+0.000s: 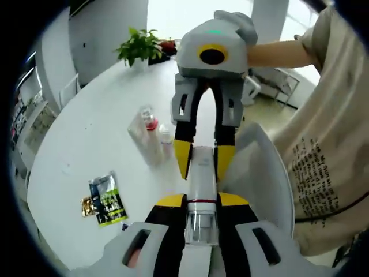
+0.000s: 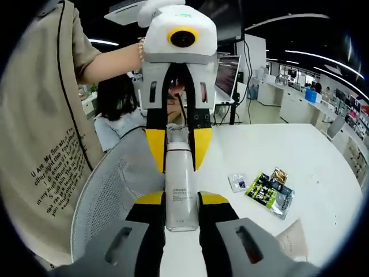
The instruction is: Arrange the skincare products in the storage area until every visible bottle or jar stands upright without overlapping.
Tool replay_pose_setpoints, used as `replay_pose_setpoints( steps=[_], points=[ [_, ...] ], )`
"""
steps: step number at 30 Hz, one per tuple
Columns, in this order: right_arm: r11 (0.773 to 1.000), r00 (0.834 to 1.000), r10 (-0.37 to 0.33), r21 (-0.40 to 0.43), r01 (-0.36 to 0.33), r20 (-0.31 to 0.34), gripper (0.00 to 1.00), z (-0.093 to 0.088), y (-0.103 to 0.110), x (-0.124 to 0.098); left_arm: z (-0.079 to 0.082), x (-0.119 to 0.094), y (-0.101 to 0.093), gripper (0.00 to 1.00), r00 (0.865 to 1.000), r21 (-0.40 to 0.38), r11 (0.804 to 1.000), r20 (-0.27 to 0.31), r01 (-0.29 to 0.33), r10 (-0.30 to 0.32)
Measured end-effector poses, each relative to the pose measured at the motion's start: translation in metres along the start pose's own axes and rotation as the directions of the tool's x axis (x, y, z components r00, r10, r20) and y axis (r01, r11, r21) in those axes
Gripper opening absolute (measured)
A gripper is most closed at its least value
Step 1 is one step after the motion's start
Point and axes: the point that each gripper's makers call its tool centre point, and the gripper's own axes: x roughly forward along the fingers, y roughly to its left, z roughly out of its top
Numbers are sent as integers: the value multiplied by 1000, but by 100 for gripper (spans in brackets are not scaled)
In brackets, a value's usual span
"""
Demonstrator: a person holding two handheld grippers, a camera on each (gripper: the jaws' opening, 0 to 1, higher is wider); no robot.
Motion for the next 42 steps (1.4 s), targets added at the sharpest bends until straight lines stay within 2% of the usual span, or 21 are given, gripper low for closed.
replay_pose_setpoints(
  steps=[4, 7, 12, 14, 17, 20, 21, 25, 26, 27, 28, 29, 30, 33, 35, 37, 38, 39, 40, 41, 42],
  points=[
    [999, 1000, -4, 41, 3, 26, 20, 1, -1, -6, 6, 0, 2, 18, 997, 11, 1000, 72, 6, -7],
    [993, 996, -9, 117, -1, 88, 19, 5, 0, -11, 10, -1, 5, 21, 990, -48, 999, 143, 9, -2],
    [971, 984, -53, 237, 11, 171, 19, 2, -5, -18, 0, -1, 14, 32, 983, -112, 993, 177, -23, 43],
    [955, 972, -77, 297, 8, 222, 19, 3, -7, -23, 0, -3, 17, 34, 973, -154, 988, 222, -25, 59],
    [933, 953, -108, 359, -2, 285, 19, 7, -9, -28, 2, -7, 23, 39, 949, -243, 970, 300, -19, 94],
    [899, 909, -148, 437, -41, 390, 19, 18, -11, -35, 12, -14, 25, 37, 912, -305, 952, 394, 16, 111],
    [889, 895, -155, 454, -58, 418, 19, 22, -11, -37, 18, -17, 25, 35, 894, -329, 944, 435, 41, 113],
    [852, 821, -212, 511, -111, 531, 20, 35, -13, -43, 37, -25, 21, 31, 833, -344, 933, 543, 108, 103],
    [843, 801, -227, 524, -124, 555, 20, 38, -14, -44, 45, -29, 20, 31, 805, -349, 927, 585, 135, 102],
    [838, 791, -235, 530, -130, 565, 20, 39, -14, -45, 50, -31, 18, 30, 787, -346, 925, 609, 156, 95],
    [830, 772, -244, 539, -146, 586, 20, 42, -13, -46, 56, -35, 18, 30, 760, -350, 919, 643, 181, 96],
    [826, 766, -249, 542, -152, 593, 20, 43, -13, -46, 61, -39, 18, 29, 737, -354, 914, 668, 198, 100],
    [817, 751, -257, 551, -167, 609, 20, 46, -13, -47, 66, -43, 19, 29, 711, -368, 903, 694, 220, 109],
    [805, 703, -286, 561, -192, 651, 20, 53, -13, -52, 71, -50, 27, 22, 676, -400, 889, 720, 221, 156],
    [805, 699, -301, 566, -179, 649, 20, 55, -12, -49, 74, -52, 27, 21, 663, -426, 863, 733, 271, 154],
    [813, 705, -318, 565, -141, 634, 20, 56, -13, -46, 79, -53, 27, 20, 667, -424, 873, 726, 242, 168],
    [818, 715, -324, 563, -117, 619, 21, 55, -13, -43, 80, -54, 27, 19, 668, -433, 868, 724, 245, 172],
    [842, 735, -332, 537, -53, 592, 21, 55, -13, -39, 84, -54, 27, 19, 669, -446, 858, 722, 257, 175],
    [859, 744, -331, 512, -18, 581, 21, 57, -12, -37, 85, -53, 27, 19, 675, -445, 862, 716, 243, 179],
    [857, 765, -356, 514, 39, 536, 22, 55, -15, -33, 85, -52, 32, 18, 686, -460, 868, 694, 188, 219],
    [862, 777, -376, 498, 94, 505, 23, 54, -18, -32, 85, -51, 34, 18, 695, -476, 862, 680, 174, 235]
  ],
)
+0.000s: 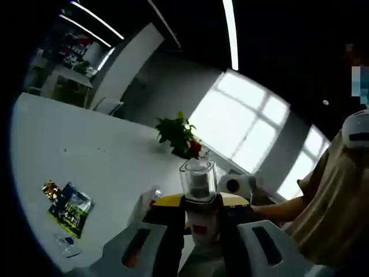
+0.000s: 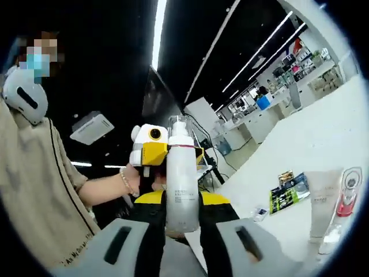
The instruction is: Arrange the skincare products in the storage area until every visible bottle or jar stands upright without overlapping.
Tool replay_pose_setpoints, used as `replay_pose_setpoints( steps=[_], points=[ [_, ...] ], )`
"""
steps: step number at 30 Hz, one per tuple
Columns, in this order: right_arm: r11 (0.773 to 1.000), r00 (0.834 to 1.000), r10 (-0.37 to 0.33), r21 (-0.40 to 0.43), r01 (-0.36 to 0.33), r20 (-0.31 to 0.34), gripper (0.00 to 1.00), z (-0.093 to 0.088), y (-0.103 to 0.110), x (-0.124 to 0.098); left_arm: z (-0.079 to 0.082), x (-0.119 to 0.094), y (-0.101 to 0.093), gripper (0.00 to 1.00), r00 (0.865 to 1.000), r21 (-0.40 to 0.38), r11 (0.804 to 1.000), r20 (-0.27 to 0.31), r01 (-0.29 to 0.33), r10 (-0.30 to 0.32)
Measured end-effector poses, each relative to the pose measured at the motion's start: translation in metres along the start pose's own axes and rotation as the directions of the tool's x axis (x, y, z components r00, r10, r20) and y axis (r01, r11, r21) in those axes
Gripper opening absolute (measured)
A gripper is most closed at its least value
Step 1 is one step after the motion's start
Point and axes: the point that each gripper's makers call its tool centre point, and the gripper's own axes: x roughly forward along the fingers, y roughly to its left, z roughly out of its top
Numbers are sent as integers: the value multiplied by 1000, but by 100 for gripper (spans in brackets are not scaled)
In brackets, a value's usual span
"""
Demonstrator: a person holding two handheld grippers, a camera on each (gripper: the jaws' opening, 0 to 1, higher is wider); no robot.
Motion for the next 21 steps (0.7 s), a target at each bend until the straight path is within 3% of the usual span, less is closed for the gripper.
replay_pose_setpoints(
  steps=[3, 5, 6, 7, 8, 10, 11, 12, 15, 17, 19, 21],
  points=[
    [989, 992, -120, -94, 116, -45, 26, 0, -11, 4, 3, 3, 8, 18, 996, 12, 996, -6, -92, 92],
    [962, 975, -220, -174, 212, -26, 27, 9, -19, 5, 10, 5, 10, 18, 989, 4, 989, 20, -148, 147],
    [939, 956, -292, -196, 282, -23, 26, 12, -26, 3, 13, 5, 12, 16, 984, 4, 984, 31, -176, 176],
    [929, 948, -318, -204, 308, -18, 25, 14, -28, 2, 14, 6, 13, 16, 978, -3, 979, 34, -205, 205],
    [893, 918, -396, -236, 382, -10, 24, 18, -36, -2, 15, 5, 17, 16, 966, 9, 966, 32, -258, 258],
    [855, 893, -450, -299, 424, -20, 22, 21, -36, -2, 16, 6, 21, 16, 945, 25, 945, 33, -327, 326],
    [850, 893, -450, -308, 427, -4, 22, 25, -33, 0, 16, 7, 19, 16, 942, 25, 942, 29, -335, 334],
    [830, 878, -479, -328, 452, -4, 22, 27, -34, -1, 18, 9, 16, 16, 940, 31, 940, 37, -340, 339],
    [796, 856, -517, -364, 484, 8, 22, 32, -35, -2, 21, 10, 14, 16, 928, 43, 927, 40, -373, 371],
    [804, 849, -528, -315, 505, 12, 21, 33, -38, -4, 23, 11, 11, 16, 925, 74, 922, 42, -381, 379],
    [840, 866, -500, -241, 487, 7, 20, 33, -36, -4, 23, 10, 9, 16, 923, 96, 918, 32, -384, 383],
    [851, 877, -480, -238, 468, 8, 20, 35, -35, -6, 23, 9, 8, 16, 924, 107, 918, 30, -381, 380]
  ],
)
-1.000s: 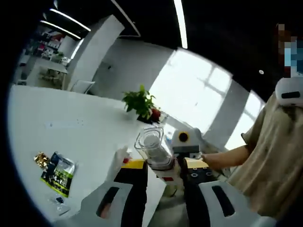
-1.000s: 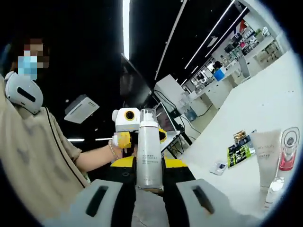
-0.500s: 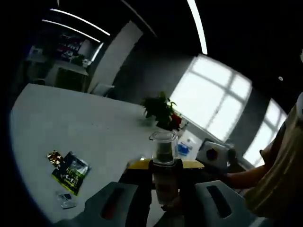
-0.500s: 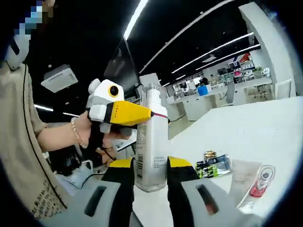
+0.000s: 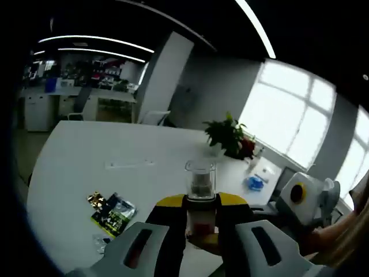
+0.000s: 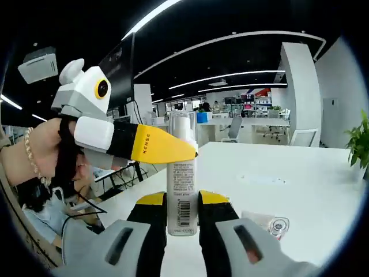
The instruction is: Arrange the skincare products in the storage area until every visible bottle or jar stands upright without overlapping.
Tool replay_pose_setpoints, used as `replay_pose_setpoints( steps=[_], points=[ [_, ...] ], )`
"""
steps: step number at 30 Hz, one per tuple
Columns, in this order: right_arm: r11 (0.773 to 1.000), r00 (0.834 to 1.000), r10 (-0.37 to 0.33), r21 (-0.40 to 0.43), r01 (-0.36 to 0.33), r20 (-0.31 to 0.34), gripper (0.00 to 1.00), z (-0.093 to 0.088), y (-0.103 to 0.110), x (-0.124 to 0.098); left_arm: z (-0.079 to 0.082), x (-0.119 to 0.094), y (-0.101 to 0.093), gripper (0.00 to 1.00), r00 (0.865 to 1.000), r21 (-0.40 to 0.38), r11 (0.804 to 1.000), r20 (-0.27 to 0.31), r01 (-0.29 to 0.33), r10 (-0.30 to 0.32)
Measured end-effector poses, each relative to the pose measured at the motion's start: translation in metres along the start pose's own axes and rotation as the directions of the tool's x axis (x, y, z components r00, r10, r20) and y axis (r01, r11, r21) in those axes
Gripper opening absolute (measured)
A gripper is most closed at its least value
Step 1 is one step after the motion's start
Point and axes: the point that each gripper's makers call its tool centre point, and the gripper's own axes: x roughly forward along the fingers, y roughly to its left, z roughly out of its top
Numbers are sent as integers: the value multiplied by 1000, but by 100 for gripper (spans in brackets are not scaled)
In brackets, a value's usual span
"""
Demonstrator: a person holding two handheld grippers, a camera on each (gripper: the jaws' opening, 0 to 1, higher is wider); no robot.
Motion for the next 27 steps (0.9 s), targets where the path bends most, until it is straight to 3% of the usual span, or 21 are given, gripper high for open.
replay_pose_setpoints(
  steps=[3, 5, 8, 11, 14, 15, 17, 19, 20, 21, 23, 25, 27],
  points=[
    [997, 999, 44, 59, -45, 22, 19, 3, 3, -4, 1, -2, -2, 16, 1000, -1, 1000, 6, 18, -18],
    [992, 997, 72, 105, -76, 37, 19, 4, 5, -6, 2, -3, -11, 17, 996, 57, 995, 6, 83, -84],
    [956, 984, 142, 243, -164, 103, 19, 10, 11, -11, 4, -7, -16, 18, 989, 141, 980, 6, 144, -146],
    [893, 942, 279, 312, -325, 185, 19, 20, 23, -20, 6, -14, -23, 21, 969, 93, 964, -5, 248, -249],
    [849, 899, 385, 301, -434, 211, 19, 25, 34, -30, 7, -21, -33, 22, 941, 95, 936, -18, 339, -339],
    [814, 869, 434, 309, -491, 236, 19, 29, 41, -35, 7, -23, -38, 22, 929, 85, 925, -24, 370, -369],
    [763, 825, 500, 317, -563, 263, 19, 34, 50, -44, 10, -29, -49, 22, 894, 52, 892, -22, 449, -448],
    [751, 812, 517, 311, -582, 272, 19, 36, 50, -47, 11, -32, -52, 21, 879, 45, 878, -21, 476, -476],
    [730, 793, 542, 312, -608, 278, 19, 37, 52, -50, 12, -34, -52, 20, 869, 45, 867, -27, 495, -495],
    [729, 790, 545, 308, -612, 280, 19, 37, 51, -51, 13, -36, -52, 20, 865, 47, 863, -30, 502, -501],
    [703, 768, 568, 311, -640, 296, 19, 40, 53, -54, 14, -39, -56, 19, 850, 60, 848, -37, 527, -526],
    [698, 763, 574, 309, -646, 298, 19, 40, 53, -56, 14, -41, -53, 19, 850, 63, 847, -44, 528, -526],
    [690, 752, 587, 301, -658, 299, 19, 41, 53, -58, 15, -42, -54, 18, 841, 68, 838, -54, 541, -538]
  ],
)
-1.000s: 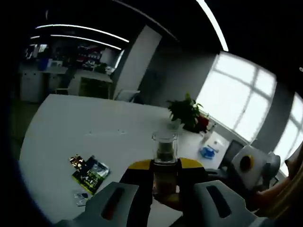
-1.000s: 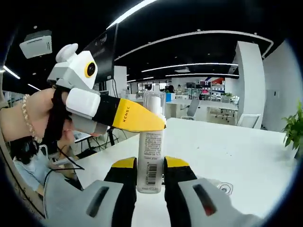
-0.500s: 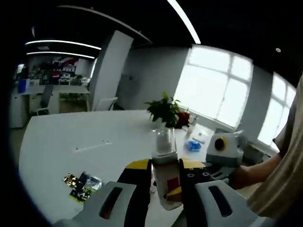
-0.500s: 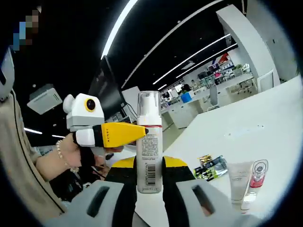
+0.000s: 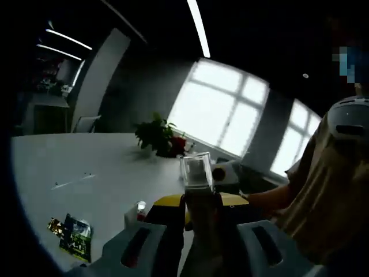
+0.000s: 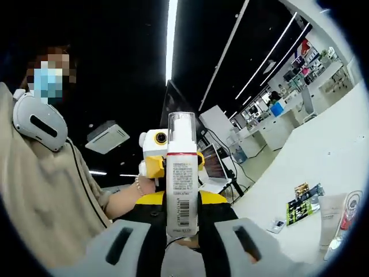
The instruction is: Arrange the skincare products in the storage area until every visible bottle or jar stands upright without overlapping.
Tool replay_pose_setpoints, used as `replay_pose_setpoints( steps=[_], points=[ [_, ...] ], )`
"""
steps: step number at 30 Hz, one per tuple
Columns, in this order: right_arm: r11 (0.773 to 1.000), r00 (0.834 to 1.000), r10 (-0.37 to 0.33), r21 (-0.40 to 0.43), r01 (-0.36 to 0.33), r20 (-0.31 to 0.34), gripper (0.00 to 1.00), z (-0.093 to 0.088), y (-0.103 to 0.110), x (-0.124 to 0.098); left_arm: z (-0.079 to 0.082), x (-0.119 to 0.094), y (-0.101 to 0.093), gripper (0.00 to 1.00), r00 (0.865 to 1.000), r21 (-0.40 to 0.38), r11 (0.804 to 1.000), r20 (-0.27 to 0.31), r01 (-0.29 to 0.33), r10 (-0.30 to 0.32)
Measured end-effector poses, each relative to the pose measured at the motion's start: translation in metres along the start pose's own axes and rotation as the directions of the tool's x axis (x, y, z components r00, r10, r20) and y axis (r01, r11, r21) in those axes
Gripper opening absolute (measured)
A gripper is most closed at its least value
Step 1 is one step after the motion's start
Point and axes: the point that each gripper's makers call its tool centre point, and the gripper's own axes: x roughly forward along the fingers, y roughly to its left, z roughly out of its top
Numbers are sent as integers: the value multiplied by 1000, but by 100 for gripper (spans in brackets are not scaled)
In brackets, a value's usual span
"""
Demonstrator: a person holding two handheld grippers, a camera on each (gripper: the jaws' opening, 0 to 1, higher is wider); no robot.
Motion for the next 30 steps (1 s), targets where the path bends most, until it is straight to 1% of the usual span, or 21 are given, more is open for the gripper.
replay_pose_setpoints(
  steps=[3, 7, 11, 13, 14, 15, 16, 18, 21, 23, 24, 26, 28, 30],
  points=[
    [1000, 1000, 18, -8, -18, -12, 19, 1, 2, -1, 1, 2, -2, 18, 1000, 8, 1000, -11, 14, -14],
    [998, 997, 48, -42, -51, -59, 19, 2, 5, -3, 2, 3, -4, 18, 999, 31, 999, -32, 33, -32],
    [989, 991, 69, -124, -83, -114, 19, 0, 9, -5, 0, 7, -10, 18, 996, 75, 996, -76, 57, -51],
    [976, 986, 75, -193, -103, -147, 19, -3, 10, -6, -3, 8, -14, 18, 991, 110, 991, -117, 75, -62],
    [974, 984, 70, -203, -103, -163, 19, -5, 10, -6, -5, 9, -15, 18, 989, 124, 989, -137, 80, -62],
    [976, 984, 71, -194, -103, -164, 19, -5, 11, -5, -7, 10, -14, 18, 987, 154, 985, -155, 72, -48],
    [972, 983, 66, -210, -102, -169, 19, -6, 10, -5, -7, 11, -14, 18, 986, 172, 982, -159, 72, -45],
    [967, 980, 73, -227, -115, -186, 19, -8, 11, -6, -10, 13, -18, 18, 982, 179, 980, -180, 84, -52],
    [963, 980, 62, -247, -108, -189, 19, -10, 8, -7, -11, 16, -19, 18, 980, 207, 975, -196, 79, -38],
    [959, 979, 42, -267, -96, -201, 19, -14, 5, -8, -15, 16, -18, 17, 973, 214, 974, -229, 70, -19],
    [956, 977, 29, -279, -88, -210, 19, -16, 3, -8, -19, 16, -15, 17, 965, 236, 970, -264, 61, 4],
    [949, 974, -4, -307, -67, -225, 20, -20, -3, -9, -25, 17, -12, 17, 953, 272, 961, -301, 44, 41],
    [944, 971, -51, -330, -29, -234, 20, -24, -12, -10, -32, 18, -8, 17, 940, 309, 951, -332, 27, 81],
    [945, 963, -77, -328, -12, -258, 21, -31, -17, -10, -38, 19, -7, 17, 930, 331, 943, -355, 28, 97]
  ],
)
